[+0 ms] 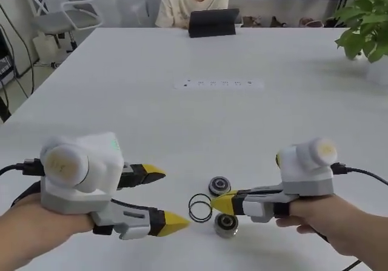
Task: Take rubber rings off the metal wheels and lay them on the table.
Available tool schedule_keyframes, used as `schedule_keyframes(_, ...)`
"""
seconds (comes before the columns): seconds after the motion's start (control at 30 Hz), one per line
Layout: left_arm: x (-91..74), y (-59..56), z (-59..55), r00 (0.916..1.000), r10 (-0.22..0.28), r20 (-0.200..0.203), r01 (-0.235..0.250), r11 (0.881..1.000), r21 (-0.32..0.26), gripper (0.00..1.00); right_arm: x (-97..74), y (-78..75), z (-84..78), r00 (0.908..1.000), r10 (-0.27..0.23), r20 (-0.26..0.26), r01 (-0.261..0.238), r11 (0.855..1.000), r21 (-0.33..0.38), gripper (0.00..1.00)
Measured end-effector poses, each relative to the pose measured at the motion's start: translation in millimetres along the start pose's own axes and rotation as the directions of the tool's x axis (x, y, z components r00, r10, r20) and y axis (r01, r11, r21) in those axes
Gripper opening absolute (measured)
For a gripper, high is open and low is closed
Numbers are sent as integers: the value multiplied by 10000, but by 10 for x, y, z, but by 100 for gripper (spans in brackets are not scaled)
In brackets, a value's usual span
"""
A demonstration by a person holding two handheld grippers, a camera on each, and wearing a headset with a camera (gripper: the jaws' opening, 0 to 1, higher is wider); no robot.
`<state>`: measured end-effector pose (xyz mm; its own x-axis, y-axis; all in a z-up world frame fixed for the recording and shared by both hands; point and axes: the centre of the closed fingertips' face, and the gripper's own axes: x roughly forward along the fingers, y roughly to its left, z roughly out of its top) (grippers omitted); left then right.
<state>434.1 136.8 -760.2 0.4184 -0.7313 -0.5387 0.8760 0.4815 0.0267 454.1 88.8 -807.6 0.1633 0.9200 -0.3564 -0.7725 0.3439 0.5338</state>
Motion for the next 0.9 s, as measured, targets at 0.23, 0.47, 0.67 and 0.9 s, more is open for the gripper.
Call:
schedule_keyframes(0.23,-82,54,-33,9998,177,2,-177,9997,-141,54,83,-27,-48,9988,-53,-489,39,9996,-286,0)
schedule_keyframes(0.47,-137,84,-33,9995,319,24,-318,9993,-197,55,160,-43,-43,9975,-115,-690,89,9993,-368,0)
schedule_keyframes(0.67,-158,104,-39,9993,377,-1,-377,9990,-229,55,217,-42,-70,9959,-136,-896,90,9986,-522,0)
schedule_keyframes(0.9,-166,107,-62,9992,382,-91,-384,9990,-222,55,239,-115,-102,9935,-462,-1045,395,9971,-656,0)
